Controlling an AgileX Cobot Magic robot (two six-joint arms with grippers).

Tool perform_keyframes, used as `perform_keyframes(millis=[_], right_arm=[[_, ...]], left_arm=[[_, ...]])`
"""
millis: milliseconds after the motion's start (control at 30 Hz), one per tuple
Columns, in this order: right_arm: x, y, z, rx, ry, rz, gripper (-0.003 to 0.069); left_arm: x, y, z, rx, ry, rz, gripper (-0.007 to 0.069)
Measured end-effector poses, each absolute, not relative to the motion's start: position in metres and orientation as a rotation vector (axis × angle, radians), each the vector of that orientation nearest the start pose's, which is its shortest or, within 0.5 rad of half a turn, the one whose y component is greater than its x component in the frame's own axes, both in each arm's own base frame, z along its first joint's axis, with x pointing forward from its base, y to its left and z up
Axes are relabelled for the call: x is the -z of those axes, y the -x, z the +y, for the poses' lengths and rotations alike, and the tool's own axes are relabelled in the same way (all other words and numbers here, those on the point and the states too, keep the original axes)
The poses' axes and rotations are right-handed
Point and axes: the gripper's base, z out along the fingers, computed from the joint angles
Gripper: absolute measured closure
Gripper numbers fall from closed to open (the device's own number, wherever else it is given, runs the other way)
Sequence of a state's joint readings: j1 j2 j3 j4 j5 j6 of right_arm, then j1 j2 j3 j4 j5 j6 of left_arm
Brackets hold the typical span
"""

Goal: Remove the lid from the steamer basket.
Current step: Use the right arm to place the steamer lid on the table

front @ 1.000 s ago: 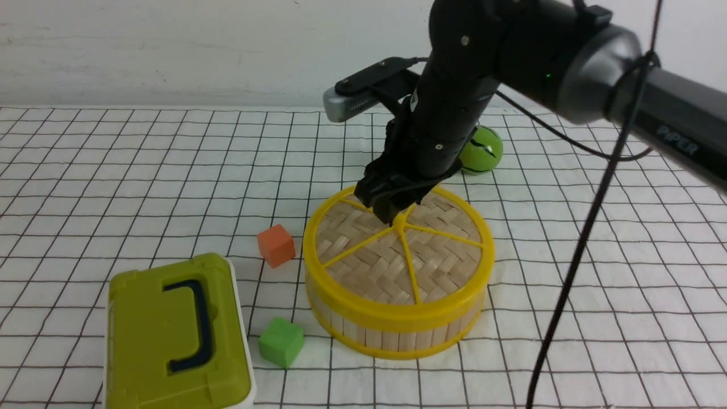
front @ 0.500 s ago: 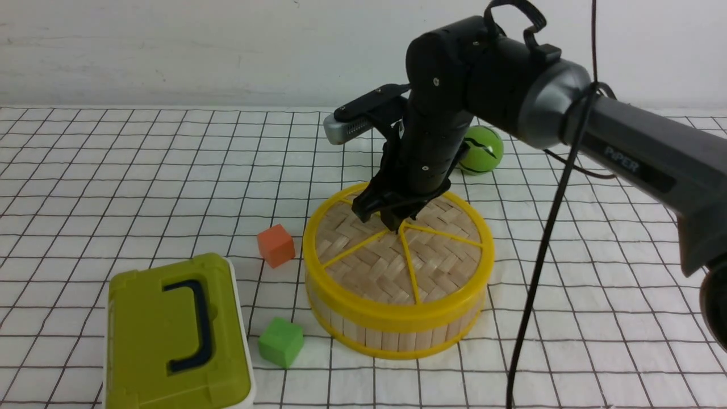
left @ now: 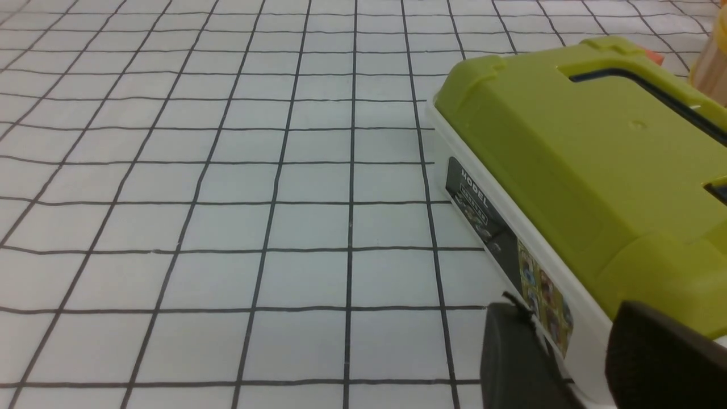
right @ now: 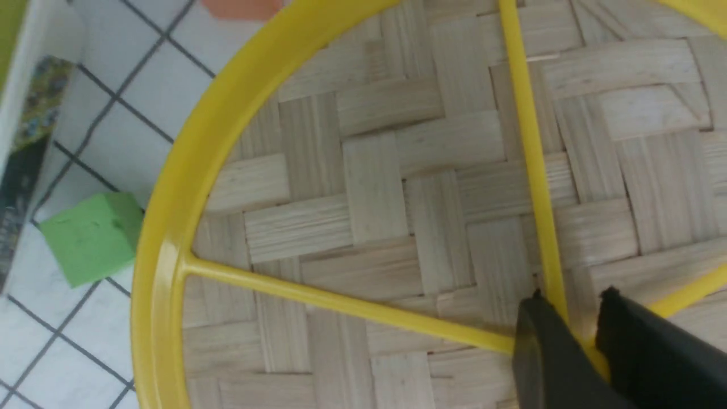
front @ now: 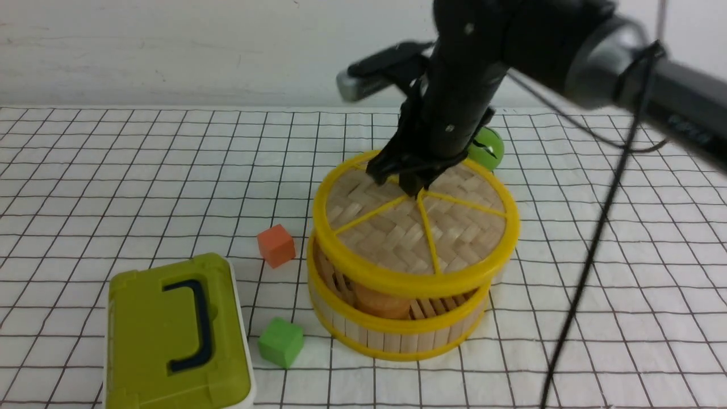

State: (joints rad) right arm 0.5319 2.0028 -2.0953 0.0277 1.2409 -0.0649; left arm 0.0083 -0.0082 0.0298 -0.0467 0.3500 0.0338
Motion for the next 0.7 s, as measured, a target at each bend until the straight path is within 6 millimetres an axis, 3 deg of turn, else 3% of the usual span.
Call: perform_keyframes(millis=[100, 133, 167, 233, 267, 433, 467, 567, 600, 700], right_arm=[[-0.399, -0.370, 0.182, -0.189, 0.665, 2.442, 0.0554], [-0.398, -0.371, 0.179, -0.185, 0.658, 2.446, 0.0554], [-0.418, -0.365, 0.147, -0.163, 0.570, 2.423, 0.0554], [-0.422, -0.362, 0.129, -0.147, 0.520, 2.428, 0.0554], [-0.423, -0.357, 0.104, -0.120, 0.459, 2.452, 0.0554], [-0.388, -0.337, 0.039, -0.041, 0.269, 2.595, 0.0554], [-0.386, -0.336, 0.037, -0.039, 0.263, 2.597, 0.0554], [-0.340, -0.339, 0.019, -0.021, 0.189, 2.626, 0.0554], [-0.340, -0.339, 0.019, -0.021, 0.188, 2.627, 0.0554], [-0.292, -0.348, 0.018, -0.020, 0.179, 2.657, 0.0554]], left_arm=[[-0.172, -0.053, -0.001, 0.016, 0.006, 1.855, 0.0386], [-0.172, -0.053, -0.001, 0.016, 0.006, 1.855, 0.0386], [-0.172, -0.053, -0.001, 0.016, 0.006, 1.855, 0.0386], [-0.172, -0.053, -0.001, 0.016, 0.006, 1.855, 0.0386], [-0.172, -0.053, -0.001, 0.016, 0.006, 1.855, 0.0386], [-0.172, -0.053, -0.001, 0.016, 0.006, 1.855, 0.0386], [-0.172, -0.053, -0.001, 0.016, 0.006, 1.855, 0.0386], [-0.172, -0.053, -0.001, 0.016, 0.006, 1.855, 0.0385], [-0.172, -0.053, -0.001, 0.016, 0.006, 1.855, 0.0385], [-0.172, -0.053, -0.001, 0.016, 0.006, 1.855, 0.0385]])
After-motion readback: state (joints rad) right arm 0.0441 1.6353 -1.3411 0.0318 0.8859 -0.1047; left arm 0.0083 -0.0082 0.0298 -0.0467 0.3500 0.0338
